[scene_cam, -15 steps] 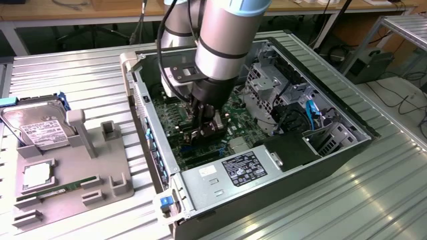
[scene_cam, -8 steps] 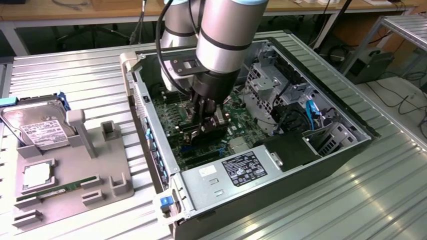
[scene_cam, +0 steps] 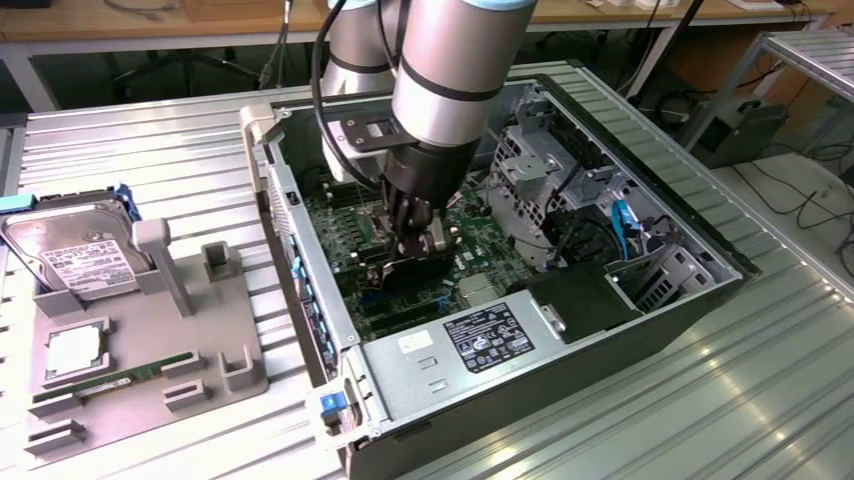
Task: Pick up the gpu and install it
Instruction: 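Insert the gpu into the slot, then press down on the gpu until it lock into place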
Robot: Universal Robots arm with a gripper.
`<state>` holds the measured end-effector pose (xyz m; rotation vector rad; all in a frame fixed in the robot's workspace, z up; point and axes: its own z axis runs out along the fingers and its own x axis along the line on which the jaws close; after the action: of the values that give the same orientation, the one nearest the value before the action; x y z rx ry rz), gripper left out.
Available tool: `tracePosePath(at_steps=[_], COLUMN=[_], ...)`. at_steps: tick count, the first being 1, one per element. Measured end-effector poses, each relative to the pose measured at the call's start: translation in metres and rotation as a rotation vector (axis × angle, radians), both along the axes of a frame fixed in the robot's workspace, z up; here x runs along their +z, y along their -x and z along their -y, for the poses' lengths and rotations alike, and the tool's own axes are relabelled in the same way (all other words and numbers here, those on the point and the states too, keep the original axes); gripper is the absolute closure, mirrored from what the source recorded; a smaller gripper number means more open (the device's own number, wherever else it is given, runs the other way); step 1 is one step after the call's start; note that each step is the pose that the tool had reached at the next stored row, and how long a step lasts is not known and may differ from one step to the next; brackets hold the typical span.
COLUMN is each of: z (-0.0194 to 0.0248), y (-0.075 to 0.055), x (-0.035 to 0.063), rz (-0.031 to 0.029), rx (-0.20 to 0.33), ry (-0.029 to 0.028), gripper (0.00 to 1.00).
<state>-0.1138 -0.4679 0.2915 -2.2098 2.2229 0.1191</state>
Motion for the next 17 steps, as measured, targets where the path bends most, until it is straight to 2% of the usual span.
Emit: tracePosePath(at_steps=[1,3,9,17], z=[0.0,0.0,-0.0002,-0.0059], y=[0.0,0.0,0.0,0.0004], x=[0.0,0.0,-0.0008,-0.0093], rz=[0.0,0.0,0.0,0.0014], rx=[0.0,0.0,0.0,0.0], ry=[-0.0001,-0.0001,0.0001,0.0], gripper=[0.81,0.89,0.89,0.89])
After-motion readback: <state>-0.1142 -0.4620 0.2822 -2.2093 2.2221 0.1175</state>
